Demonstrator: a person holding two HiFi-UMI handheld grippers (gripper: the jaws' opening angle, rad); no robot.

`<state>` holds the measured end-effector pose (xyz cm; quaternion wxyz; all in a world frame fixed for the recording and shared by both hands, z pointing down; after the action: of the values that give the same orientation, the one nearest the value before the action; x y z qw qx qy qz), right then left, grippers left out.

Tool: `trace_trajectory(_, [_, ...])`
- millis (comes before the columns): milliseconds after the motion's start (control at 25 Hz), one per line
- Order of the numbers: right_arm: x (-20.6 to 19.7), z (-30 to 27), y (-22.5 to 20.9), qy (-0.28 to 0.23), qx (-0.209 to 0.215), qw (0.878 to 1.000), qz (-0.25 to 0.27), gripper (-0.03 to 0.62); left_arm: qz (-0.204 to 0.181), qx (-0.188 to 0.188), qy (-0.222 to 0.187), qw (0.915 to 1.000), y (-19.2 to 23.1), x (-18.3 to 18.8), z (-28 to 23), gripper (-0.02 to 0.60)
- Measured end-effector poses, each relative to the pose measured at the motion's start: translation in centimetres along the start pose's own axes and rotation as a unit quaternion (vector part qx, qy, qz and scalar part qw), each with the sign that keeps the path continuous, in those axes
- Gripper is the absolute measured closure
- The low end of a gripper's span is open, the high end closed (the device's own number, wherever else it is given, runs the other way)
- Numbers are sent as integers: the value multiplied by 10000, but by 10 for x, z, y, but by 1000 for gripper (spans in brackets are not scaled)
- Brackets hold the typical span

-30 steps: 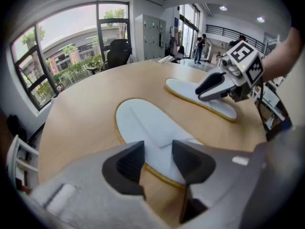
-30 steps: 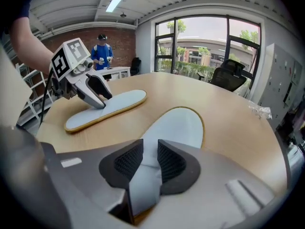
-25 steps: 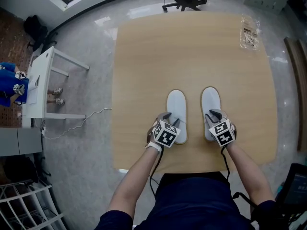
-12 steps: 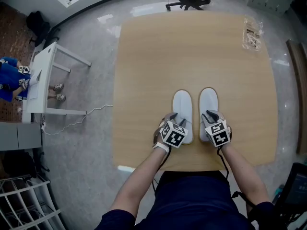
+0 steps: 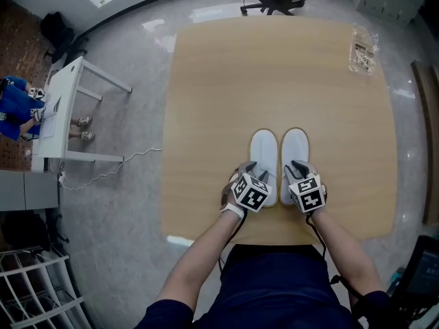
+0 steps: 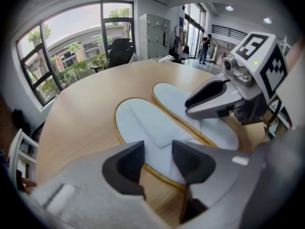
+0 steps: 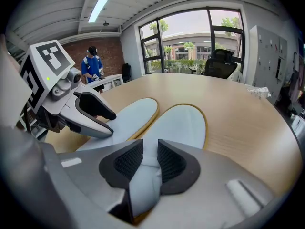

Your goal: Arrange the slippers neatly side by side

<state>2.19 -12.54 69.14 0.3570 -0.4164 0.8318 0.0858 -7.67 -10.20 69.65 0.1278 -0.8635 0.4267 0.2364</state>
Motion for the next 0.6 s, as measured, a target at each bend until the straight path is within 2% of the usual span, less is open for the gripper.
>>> trace_trajectory(400, [4, 2, 0, -48, -4, 10000, -74, 491, -29, 44, -68, 10000, 0, 4, 3, 393])
trace_trajectory(600, [19, 16, 5, -441, 19, 9990, -87, 491, 248, 129, -321, 9991, 5, 4, 23, 391])
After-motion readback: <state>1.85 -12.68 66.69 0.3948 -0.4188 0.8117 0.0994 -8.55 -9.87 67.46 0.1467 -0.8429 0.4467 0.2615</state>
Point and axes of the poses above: the fingertips, and each gripper's own axes: z backward along the fingers, y to its left, x out of its top, the point moved 2 cm from there along z, backward along the fingers, and after that the axes turned 3 degrees about -z, right-handed, at the moved point
